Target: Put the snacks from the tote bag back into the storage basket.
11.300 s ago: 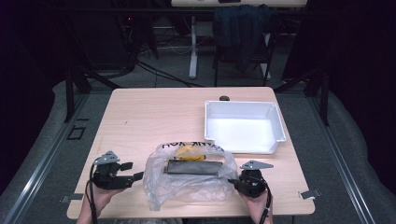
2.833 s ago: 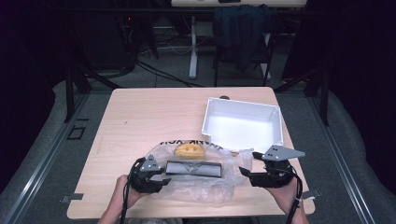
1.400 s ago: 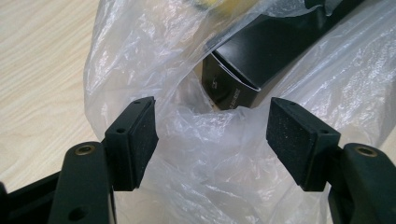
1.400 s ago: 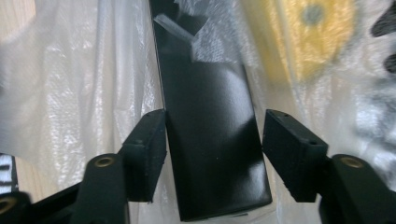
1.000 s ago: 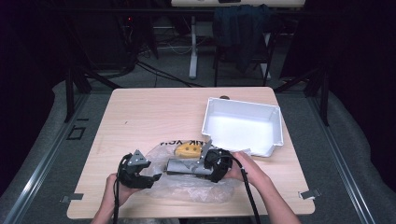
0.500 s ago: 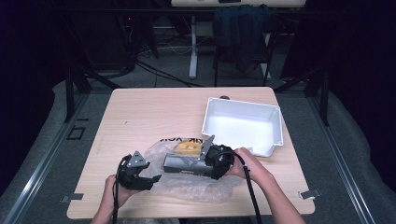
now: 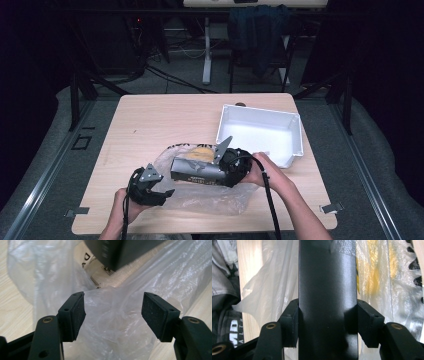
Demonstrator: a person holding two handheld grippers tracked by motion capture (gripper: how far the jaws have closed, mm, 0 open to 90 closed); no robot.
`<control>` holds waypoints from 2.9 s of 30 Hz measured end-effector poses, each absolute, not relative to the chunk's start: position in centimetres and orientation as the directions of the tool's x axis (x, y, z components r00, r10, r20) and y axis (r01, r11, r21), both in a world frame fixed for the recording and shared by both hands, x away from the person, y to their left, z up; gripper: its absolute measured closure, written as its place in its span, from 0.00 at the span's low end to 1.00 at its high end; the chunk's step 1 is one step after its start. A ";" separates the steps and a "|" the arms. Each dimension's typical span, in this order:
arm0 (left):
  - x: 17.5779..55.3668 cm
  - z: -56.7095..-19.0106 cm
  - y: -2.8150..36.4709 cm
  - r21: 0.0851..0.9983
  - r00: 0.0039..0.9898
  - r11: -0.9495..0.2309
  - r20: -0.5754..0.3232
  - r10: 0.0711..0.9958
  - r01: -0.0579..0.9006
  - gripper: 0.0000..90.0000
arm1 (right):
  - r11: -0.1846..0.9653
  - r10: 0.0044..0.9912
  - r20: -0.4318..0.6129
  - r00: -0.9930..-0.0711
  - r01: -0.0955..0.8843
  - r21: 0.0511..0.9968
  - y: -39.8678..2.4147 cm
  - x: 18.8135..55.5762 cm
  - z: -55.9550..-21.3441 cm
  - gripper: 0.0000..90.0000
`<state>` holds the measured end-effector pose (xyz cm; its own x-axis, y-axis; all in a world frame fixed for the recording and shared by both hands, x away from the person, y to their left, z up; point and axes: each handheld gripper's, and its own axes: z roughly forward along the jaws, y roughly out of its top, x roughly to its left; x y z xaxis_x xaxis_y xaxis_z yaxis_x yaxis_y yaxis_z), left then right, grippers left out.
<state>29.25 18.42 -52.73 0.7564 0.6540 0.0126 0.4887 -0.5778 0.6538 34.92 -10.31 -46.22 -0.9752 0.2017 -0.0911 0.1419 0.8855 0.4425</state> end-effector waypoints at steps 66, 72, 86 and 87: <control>26.5 -50.2 20.9 0.720 0.735 -0.515 0.009 0.678 0.466 0.23 | 0.865 0.246 -0.196 -0.949 0.124 0.487 -15.5 38.1 -35.5 0.47; 25.9 -49.7 22.5 0.730 0.723 -0.492 -0.004 0.691 0.474 0.18 | 0.868 0.286 -0.207 -0.936 0.161 0.470 -17.7 39.7 -35.3 0.47; 25.5 -49.4 26.1 0.770 0.672 -0.411 -0.030 0.740 0.488 0.17 | 0.844 0.379 -0.183 -0.907 0.258 0.471 -22.8 43.3 -37.9 0.47; 25.6 -49.5 26.4 0.771 0.664 -0.403 -0.034 0.747 0.492 0.17 | 0.844 0.387 -0.184 -0.904 0.266 0.467 -23.1 43.5 -38.1 0.47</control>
